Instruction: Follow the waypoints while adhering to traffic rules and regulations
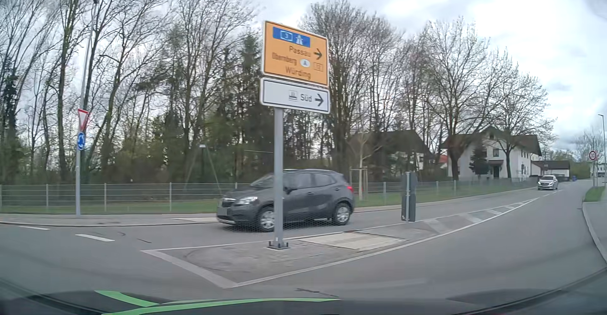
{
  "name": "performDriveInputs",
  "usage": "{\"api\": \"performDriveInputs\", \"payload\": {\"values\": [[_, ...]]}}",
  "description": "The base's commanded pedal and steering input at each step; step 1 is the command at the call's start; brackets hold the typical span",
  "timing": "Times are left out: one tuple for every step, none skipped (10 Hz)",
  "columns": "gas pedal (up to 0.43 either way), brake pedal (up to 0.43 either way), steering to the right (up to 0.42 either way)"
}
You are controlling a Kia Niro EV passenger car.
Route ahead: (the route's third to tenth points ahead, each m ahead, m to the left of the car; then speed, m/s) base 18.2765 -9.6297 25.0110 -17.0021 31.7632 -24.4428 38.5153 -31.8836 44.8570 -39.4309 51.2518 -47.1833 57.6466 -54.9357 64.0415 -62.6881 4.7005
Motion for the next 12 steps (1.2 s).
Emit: {"api": "performDriveInputs", "payload": {"values": [[0.260,0.000,0.425],[0.260,0.000,0.425],[0.260,0.000,0.424],[0.260,0.000,0.422],[0.260,0.000,0.417],[0.260,0.000,0.410],[0.260,0.000,0.391],[0.260,0.000,0.372],[0.260,0.000,0.341],[0.260,0.000,0.307],[0.260,0.000,0.276],[0.260,0.000,0.247]]}}
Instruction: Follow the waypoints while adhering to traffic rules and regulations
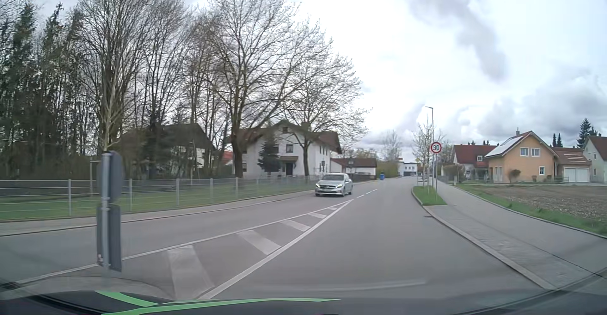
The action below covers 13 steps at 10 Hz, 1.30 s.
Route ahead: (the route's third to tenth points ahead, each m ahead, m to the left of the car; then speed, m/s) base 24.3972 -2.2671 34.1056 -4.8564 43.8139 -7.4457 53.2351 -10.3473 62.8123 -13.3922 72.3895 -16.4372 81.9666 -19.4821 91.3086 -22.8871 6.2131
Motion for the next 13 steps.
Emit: {"api": "performDriveInputs", "payload": {"values": [[0.268,0.000,0.215],[0.268,0.000,0.194],[0.268,0.000,0.170],[0.280,0.000,0.148],[0.280,0.000,0.131],[0.280,0.000,0.107],[0.287,0.000,0.080],[0.287,0.000,0.063],[0.287,0.000,0.041],[0.287,0.000,0.027],[0.287,0.000,0.016],[0.287,0.000,0.011],[0.287,0.000,0.007]]}}
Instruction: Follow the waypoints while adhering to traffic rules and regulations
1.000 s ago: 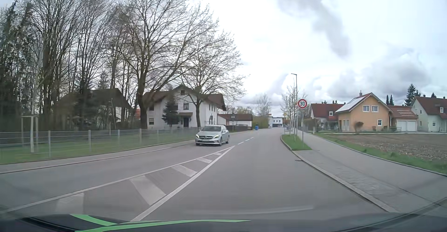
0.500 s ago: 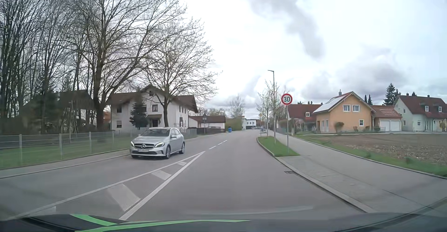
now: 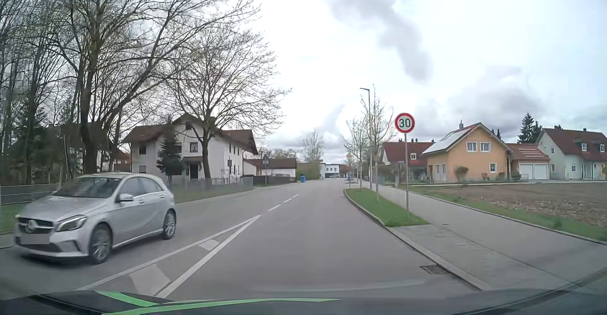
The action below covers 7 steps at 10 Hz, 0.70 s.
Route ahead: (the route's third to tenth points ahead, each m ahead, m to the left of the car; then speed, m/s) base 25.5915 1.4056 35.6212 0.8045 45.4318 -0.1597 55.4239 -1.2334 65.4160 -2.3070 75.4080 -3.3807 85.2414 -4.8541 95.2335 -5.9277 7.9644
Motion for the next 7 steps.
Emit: {"api": "performDriveInputs", "payload": {"values": [[0.287,0.000,0.005],[0.287,0.000,0.003],[0.287,0.000,0.003],[0.287,0.000,0.003],[0.287,0.000,0.003],[0.287,0.000,0.003],[0.287,0.000,0.004]]}}
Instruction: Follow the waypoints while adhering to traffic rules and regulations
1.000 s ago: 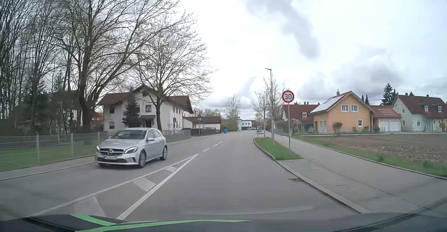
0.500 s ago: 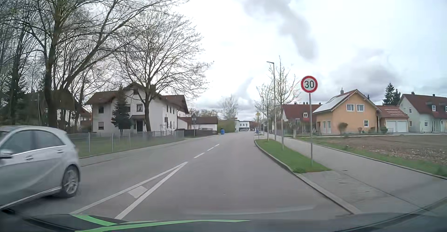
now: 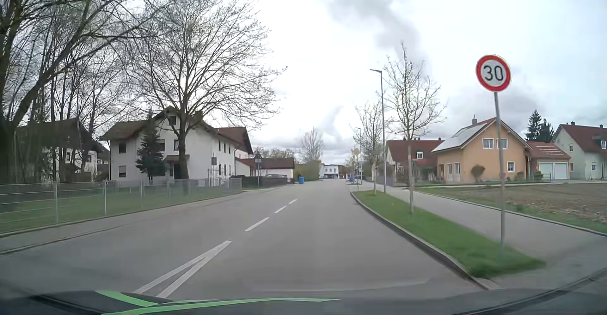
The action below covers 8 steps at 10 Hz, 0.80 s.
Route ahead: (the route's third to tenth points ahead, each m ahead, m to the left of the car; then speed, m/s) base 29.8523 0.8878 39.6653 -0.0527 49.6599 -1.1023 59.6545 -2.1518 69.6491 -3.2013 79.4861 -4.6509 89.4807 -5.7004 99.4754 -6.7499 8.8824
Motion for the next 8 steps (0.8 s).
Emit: {"api": "performDriveInputs", "payload": {"values": [[0.287,0.000,0.007],[0.287,0.000,0.010],[0.287,0.000,0.014],[0.287,0.000,0.016],[0.287,0.000,0.018],[0.287,0.000,0.019],[0.287,0.000,0.021],[0.287,0.000,0.021]]}}
